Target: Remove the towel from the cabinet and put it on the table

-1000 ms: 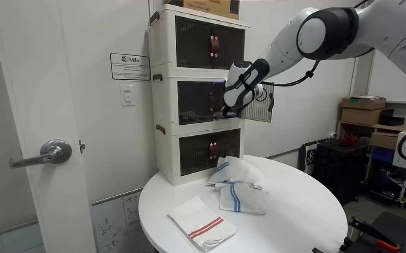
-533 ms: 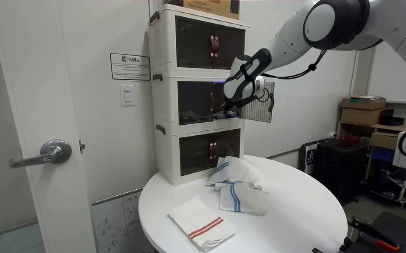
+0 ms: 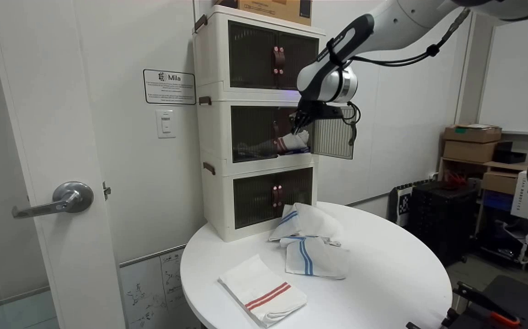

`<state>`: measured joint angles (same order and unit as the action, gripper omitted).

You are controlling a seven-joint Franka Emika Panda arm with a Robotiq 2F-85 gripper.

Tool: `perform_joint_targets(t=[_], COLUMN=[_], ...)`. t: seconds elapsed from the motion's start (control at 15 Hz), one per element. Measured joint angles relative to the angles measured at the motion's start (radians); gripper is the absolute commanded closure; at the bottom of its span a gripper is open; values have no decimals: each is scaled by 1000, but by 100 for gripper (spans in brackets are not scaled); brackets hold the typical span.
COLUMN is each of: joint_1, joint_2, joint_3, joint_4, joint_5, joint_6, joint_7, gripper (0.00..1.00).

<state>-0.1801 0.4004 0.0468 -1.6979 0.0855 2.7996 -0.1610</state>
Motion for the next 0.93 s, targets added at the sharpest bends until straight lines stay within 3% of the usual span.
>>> perform_joint_targets(t=[0.27,0.6,0.93], joint_1=[-74,-143,-182], joint_2=[-148,-325,-485], joint_3=[76,71,52], joint_4=[-98,-173,-263], joint_5=[178,323,545], joint_6=[11,58,43], joint_7=[-41,-47,-197], gripper=[95,94,94])
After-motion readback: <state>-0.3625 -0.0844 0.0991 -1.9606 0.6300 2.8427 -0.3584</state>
